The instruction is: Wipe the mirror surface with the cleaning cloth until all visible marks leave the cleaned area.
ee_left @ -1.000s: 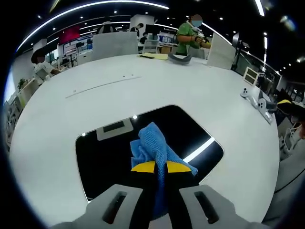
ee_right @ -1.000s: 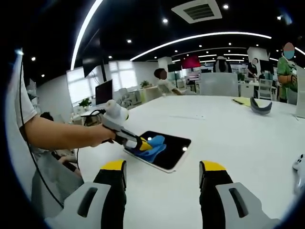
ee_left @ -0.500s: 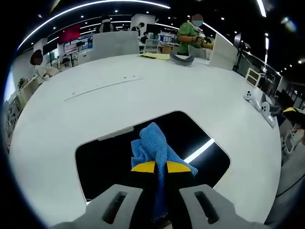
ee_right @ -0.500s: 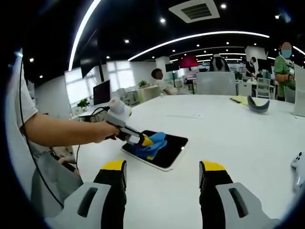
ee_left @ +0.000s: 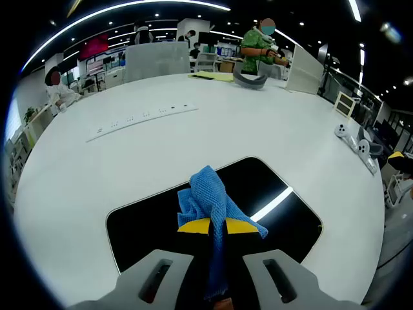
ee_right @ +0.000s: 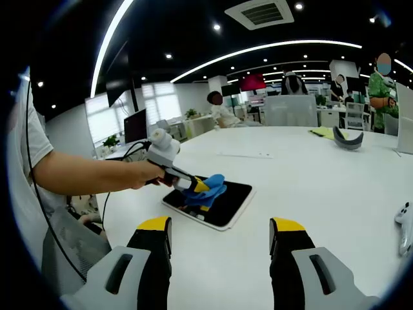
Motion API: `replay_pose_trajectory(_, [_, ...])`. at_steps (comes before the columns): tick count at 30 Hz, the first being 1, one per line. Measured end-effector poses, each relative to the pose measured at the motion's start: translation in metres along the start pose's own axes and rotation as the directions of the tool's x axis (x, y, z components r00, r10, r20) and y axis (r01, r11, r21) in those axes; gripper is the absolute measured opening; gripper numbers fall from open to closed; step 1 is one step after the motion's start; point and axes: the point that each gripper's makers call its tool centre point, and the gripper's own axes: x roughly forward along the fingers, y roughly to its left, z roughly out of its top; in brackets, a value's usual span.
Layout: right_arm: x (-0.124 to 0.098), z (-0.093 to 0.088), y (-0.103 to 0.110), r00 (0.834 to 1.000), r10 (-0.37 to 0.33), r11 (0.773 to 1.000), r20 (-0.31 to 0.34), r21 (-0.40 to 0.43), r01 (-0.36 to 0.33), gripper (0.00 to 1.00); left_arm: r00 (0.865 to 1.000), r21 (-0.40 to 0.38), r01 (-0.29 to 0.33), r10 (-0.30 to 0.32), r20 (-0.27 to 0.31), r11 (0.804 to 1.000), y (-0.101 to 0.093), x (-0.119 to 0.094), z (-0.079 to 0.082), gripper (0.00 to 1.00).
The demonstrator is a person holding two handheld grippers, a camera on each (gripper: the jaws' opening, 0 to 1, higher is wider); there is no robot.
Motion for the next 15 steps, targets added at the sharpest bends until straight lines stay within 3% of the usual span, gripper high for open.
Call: replay_pose_trajectory(15, [-0.0019,-0.0017,-0.0072,1.0,-0.012,1.0,0.003,0.022,0.012,0.59,1.0,0.014,0.0,0.0,-0.004,1.0,0.0035,0.0099,0.0095,0.04])
